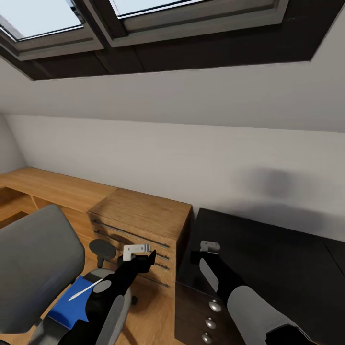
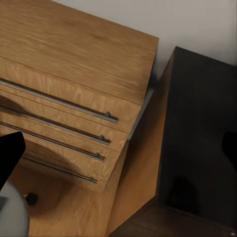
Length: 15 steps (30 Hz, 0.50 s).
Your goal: In the bedroom, organize the workspace by keeping the computer under the desk, ensuring the monitor is on the desk, placing the keyboard on the desk next to the monitor, placing the mouse on the desk next to the keyboard, moving the folder from the swivel chair onto the desk next to the mouse, stacking the notebook on top of the folder with the pen on top of the notebook, and positioning the swivel chair next to the desk.
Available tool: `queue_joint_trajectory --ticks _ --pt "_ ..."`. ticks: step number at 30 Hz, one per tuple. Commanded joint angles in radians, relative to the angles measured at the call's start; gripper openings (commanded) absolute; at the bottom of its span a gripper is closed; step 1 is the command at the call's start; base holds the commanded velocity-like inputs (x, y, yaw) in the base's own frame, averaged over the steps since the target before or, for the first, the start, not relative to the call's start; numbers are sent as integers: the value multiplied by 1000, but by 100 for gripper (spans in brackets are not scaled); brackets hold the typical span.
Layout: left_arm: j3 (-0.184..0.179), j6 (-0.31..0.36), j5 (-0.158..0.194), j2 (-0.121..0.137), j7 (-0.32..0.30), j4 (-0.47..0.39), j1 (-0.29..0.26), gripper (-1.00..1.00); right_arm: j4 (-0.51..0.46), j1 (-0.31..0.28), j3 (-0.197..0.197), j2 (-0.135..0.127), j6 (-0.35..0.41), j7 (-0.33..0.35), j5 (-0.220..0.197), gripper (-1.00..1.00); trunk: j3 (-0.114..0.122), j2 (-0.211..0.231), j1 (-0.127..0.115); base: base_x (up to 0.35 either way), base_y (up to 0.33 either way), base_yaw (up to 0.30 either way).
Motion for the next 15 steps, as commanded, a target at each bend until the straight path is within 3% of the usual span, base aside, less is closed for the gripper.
queue_joint_trajectory --ticks 1,2,5,15 --pt "-1 4 12 0 9 -1 -1 100 -2 -1 6 -1 38 -7 -13 -100 -2 -1 0 0 0 0" --pt "-2 4 14 0 10 -1 -1 100 -1 -1 4 -2 92 -6 -15 -100 -5 -8 4 0 0 0" --pt "-2 4 14 0 10 -1 -1 100 -2 -1 2 -9 125 -5 -17 -100 -14 -29 16 0 0 0" --pt "-1 4 14 0 11 -2 -1 100 -3 -1 3 -16 134 2 -20 -100 -45 -99 54 0 0 0"
